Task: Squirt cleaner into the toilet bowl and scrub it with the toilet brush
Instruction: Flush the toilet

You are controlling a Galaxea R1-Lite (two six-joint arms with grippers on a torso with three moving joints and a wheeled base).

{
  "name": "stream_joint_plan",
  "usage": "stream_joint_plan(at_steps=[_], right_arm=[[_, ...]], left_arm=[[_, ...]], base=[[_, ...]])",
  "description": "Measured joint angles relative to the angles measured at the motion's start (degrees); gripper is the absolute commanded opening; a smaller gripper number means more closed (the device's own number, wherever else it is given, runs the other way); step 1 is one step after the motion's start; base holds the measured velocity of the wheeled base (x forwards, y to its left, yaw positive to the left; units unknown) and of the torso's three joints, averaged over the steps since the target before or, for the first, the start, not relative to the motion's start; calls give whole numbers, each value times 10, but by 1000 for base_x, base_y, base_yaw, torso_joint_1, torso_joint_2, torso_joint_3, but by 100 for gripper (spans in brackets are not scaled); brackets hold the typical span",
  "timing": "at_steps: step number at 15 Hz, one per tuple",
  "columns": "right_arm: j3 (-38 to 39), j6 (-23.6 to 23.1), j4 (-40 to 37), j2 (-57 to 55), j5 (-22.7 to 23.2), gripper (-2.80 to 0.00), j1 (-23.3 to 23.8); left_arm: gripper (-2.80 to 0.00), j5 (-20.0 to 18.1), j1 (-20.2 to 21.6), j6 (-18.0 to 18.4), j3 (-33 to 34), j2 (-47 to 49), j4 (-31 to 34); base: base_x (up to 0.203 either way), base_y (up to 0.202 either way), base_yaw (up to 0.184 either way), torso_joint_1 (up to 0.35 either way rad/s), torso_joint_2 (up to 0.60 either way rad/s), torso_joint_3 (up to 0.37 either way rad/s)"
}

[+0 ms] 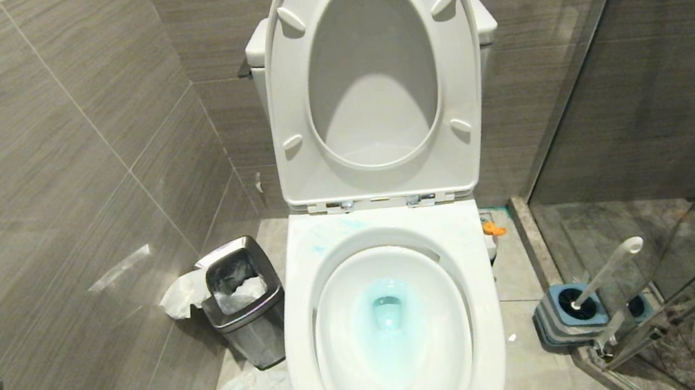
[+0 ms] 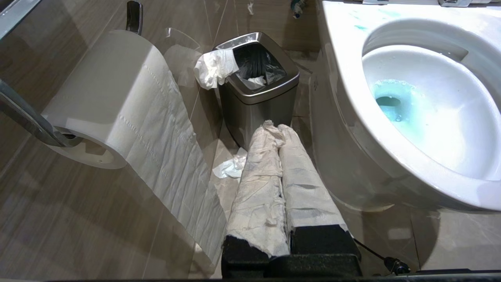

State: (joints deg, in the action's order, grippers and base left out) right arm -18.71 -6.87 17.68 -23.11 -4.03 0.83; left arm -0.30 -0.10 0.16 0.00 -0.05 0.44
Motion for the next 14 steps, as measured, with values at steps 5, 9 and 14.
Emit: stream_joint_plan(at_steps=[5,9,14], right_arm=[[21,7,-39,107,0,-280,-13],[77,43,-45,178,-1,-280,-13],[176,48,-36,226,-1,-280,-12]], left_arm=[[-280,0,0,0,0,0,0],[-280,0,0,0,0,0,0],[-280,0,0,0,0,0,0]], base=[[0,0,0,0,0,0],[0,0,0,0,0,0],[0,0,0,0,0,0]])
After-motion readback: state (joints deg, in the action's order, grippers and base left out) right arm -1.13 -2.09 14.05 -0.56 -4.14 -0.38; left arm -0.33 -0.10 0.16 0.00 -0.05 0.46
